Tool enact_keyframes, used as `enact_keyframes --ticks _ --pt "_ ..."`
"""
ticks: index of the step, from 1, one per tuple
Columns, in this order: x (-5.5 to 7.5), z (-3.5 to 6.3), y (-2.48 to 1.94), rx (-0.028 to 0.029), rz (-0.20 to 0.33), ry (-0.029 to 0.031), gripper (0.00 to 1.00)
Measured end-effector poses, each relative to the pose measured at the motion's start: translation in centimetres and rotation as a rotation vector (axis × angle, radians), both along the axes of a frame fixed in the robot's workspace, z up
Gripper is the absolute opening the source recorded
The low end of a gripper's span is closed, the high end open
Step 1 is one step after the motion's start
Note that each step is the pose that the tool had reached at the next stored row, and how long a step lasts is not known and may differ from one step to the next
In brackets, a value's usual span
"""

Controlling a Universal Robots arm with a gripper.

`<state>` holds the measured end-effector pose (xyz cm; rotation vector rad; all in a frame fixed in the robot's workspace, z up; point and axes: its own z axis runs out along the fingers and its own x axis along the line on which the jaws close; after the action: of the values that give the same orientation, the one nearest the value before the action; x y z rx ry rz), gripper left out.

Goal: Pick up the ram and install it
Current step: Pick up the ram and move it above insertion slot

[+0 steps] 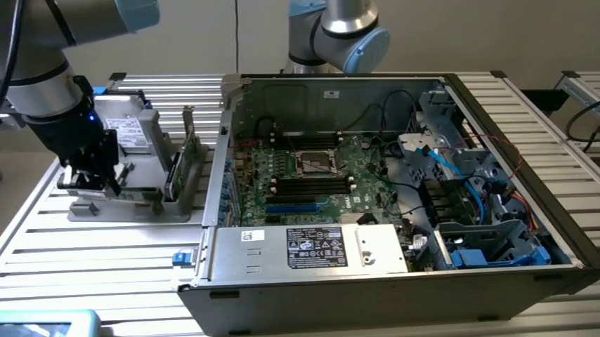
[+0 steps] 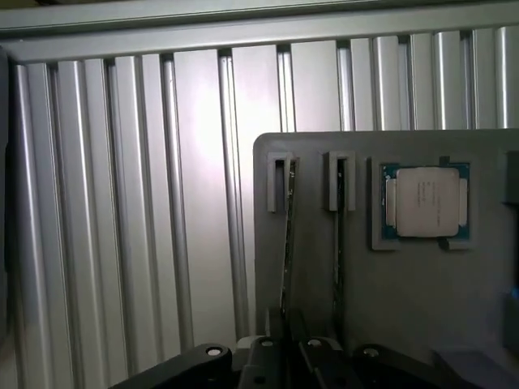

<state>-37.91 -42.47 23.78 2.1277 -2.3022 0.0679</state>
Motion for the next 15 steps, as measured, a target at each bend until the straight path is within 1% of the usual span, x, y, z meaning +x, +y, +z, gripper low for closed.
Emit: enact_keyframes --ticks 3,6,11,15 --pt "-0.1 0.99 0.0 -0.0057 0.005 -0.0008 0.14" --pt "-0.2 2.18 0.0 -0.0096 0.012 -0.0011 0.14" --pt "-0.2 4.45 0.0 -0.0124 0.023 -0.001 0.14" --pt "-0.2 5.91 0.0 -0.0126 0.032 -0.0012 0.14"
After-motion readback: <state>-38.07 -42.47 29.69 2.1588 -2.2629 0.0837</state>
